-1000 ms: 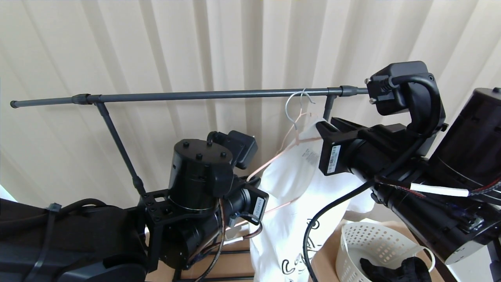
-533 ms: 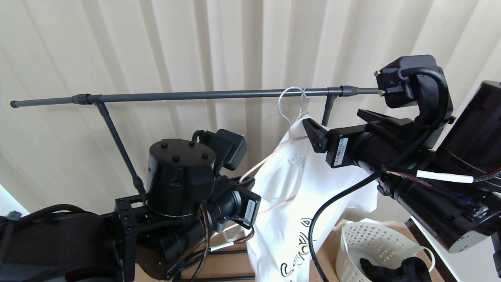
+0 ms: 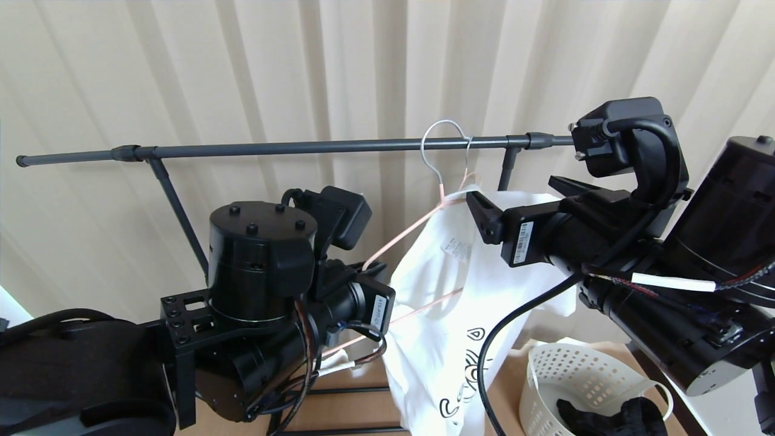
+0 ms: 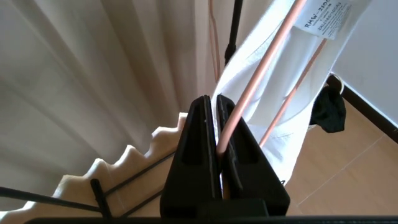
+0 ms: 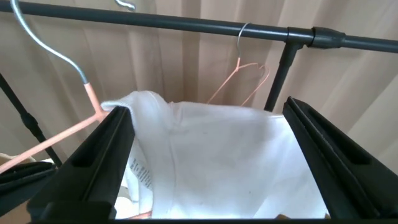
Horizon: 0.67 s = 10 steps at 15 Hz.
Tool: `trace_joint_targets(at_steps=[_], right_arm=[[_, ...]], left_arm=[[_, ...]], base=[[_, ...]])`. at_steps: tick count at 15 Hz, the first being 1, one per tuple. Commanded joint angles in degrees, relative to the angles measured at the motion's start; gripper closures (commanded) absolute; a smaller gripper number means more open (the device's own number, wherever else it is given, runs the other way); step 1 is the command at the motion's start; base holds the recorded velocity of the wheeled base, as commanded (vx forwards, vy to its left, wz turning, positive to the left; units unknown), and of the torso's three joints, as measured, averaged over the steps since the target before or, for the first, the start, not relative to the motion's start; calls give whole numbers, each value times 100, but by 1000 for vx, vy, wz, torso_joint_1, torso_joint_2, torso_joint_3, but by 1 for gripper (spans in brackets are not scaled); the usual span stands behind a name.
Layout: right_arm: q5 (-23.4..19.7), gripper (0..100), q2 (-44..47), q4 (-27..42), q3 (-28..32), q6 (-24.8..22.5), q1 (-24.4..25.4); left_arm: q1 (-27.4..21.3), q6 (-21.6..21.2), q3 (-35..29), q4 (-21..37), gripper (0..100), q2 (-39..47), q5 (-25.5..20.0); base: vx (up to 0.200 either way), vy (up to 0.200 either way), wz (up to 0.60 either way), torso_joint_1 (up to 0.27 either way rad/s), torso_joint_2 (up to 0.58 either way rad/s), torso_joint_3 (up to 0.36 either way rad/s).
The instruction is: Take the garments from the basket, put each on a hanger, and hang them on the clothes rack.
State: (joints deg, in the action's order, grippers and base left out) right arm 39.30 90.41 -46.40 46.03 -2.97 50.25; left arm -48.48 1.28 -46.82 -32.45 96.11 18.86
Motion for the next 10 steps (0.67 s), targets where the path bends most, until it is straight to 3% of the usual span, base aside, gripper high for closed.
trace_joint_targets(at_steps=[1,7,9,10], right_arm=[[-19,0,-5,8,-42,-1,2],[-309,0,-155,25,-244,-28,11],[-757,0,-515,96,-481,-309,-33],[-1206,0,-814,122,-604,-538,-270]], left_arm=[[102,4,-55,-7,100,13,4],[427,-31,-354,-103,100,198,-23],[542,-49,-160,-121,100,162,-260],[638,-66,-11,-121,100,83,-515]], base=[[0,0,0,0,0,0],[0,0,0,0,0,0],[0,0,0,0,0,0],[0,0,0,0,0,0]])
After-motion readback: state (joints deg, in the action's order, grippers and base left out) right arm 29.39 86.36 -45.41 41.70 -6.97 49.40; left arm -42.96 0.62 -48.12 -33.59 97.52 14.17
